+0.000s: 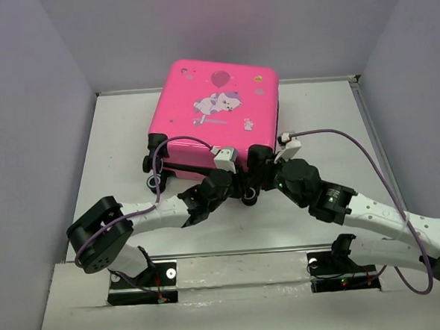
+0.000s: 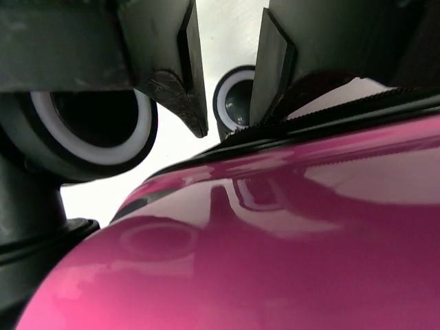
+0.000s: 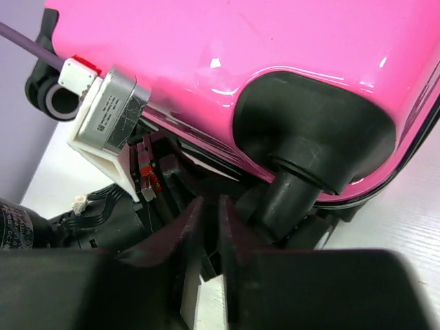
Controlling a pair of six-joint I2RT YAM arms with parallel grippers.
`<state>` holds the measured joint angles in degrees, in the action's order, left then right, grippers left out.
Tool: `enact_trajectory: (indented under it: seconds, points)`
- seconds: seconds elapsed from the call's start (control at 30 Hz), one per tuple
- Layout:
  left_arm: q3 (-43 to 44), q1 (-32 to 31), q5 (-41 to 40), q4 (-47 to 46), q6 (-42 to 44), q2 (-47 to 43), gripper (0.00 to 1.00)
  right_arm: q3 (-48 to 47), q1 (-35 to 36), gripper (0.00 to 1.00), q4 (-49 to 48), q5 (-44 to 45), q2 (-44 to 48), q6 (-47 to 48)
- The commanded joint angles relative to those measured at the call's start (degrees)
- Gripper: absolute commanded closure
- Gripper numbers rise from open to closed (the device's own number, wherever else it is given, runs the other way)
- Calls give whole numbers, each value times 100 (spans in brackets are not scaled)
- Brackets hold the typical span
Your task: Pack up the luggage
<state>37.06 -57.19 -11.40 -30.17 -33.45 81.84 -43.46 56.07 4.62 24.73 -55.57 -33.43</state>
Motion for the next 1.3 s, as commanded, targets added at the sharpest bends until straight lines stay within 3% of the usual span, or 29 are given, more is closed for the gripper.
enact_trajectory:
  seconds: [0.0, 0.07, 0.17, 0.6, 0.83, 1.1, 1.17, 1.27]
  points:
    - [284, -99, -872, -498, 295, 148, 57, 13, 26, 47, -112, 145, 108, -76]
    - [284, -108, -961, -490, 304, 218, 57, 48, 26, 28, 99, 278, 99, -85]
    - [311, -152, -1232, -489, 330, 314, 56, -57, 26, 11, 626, 436, -32, -111]
    - [522, -337, -1769, -595, 278, 692, 58, -250, 26, 8, 1944, 1226, 116, -322]
    - [452, -389, -1875, -797, 269, 675, 59, -207, 26, 5, 2438, 1236, 82, -550]
    - [522, -390, -2200, -876, 322, 710, 81, -259, 79, 7, 2324, 963, -225, -551]
    - [539, -390, -2261, -876, 348, 719, 92, -416, 79, 7, 2306, 1077, -409, -472]
    - [513, -390, -2279, -867, 374, 684, 94, -645, 79, 8, 2271, 1157, -621, -279]
